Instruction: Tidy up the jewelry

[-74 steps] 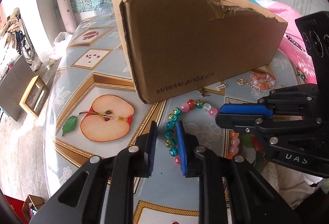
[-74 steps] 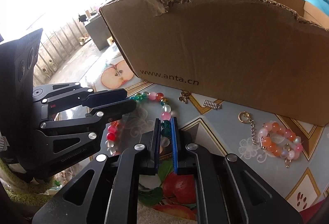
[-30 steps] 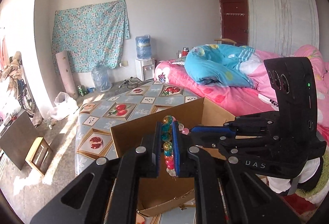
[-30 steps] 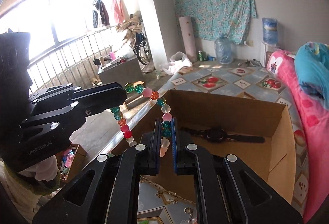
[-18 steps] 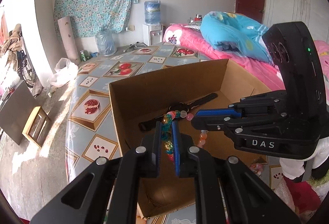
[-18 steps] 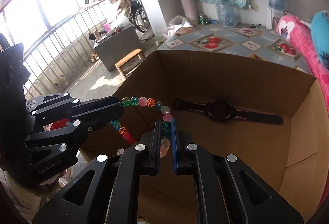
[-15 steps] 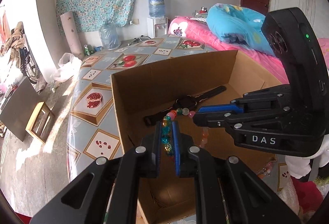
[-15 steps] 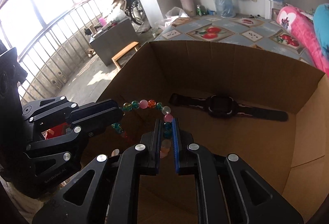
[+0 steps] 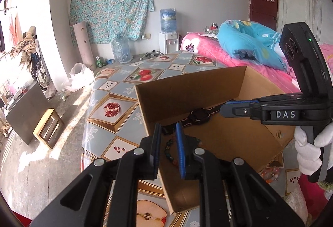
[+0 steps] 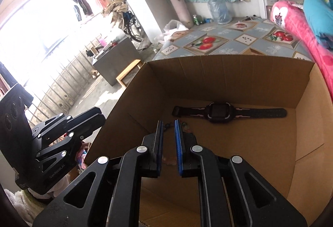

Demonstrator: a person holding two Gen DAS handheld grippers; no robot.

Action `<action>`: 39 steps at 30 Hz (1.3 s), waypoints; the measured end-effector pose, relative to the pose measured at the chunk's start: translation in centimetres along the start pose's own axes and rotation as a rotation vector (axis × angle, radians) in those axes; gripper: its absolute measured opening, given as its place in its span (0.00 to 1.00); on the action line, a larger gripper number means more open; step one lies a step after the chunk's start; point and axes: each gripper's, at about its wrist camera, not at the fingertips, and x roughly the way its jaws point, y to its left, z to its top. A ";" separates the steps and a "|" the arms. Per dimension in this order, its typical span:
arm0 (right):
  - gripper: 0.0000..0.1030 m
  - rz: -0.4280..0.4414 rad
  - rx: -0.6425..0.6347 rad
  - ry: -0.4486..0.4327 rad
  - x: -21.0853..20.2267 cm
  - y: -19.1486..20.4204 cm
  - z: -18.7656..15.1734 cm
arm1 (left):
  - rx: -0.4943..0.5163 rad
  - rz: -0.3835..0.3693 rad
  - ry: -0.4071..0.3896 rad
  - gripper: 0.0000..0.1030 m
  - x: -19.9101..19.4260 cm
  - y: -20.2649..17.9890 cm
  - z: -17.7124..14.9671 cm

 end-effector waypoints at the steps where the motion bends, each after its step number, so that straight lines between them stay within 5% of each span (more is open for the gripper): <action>1: 0.11 0.007 0.005 -0.018 -0.8 0.0 -0.1 | -0.007 -0.005 -0.009 0.16 -0.6 0.1 -0.1; 11: 0.13 0.141 0.011 -0.131 -9.9 0.8 -6.7 | -0.039 -0.181 -0.086 0.29 -6.7 -0.5 -5.1; 17: 0.13 0.037 0.079 -0.033 -8.6 -0.8 -11.4 | -0.063 -0.220 0.025 0.29 -4.4 -2.5 -9.0; 28: 0.13 -0.035 0.168 -0.056 -6.3 -3.9 -10.3 | -0.101 -0.158 0.037 0.29 -1.2 -2.7 -8.8; 33: 0.13 -0.004 0.187 -0.062 -6.0 -4.2 -10.4 | -0.116 -0.144 0.033 0.29 -0.6 -2.3 -8.4; 39: 0.20 0.020 0.140 -0.051 -6.4 -2.9 -11.6 | -0.064 -0.212 0.054 0.29 -0.8 -3.5 -9.3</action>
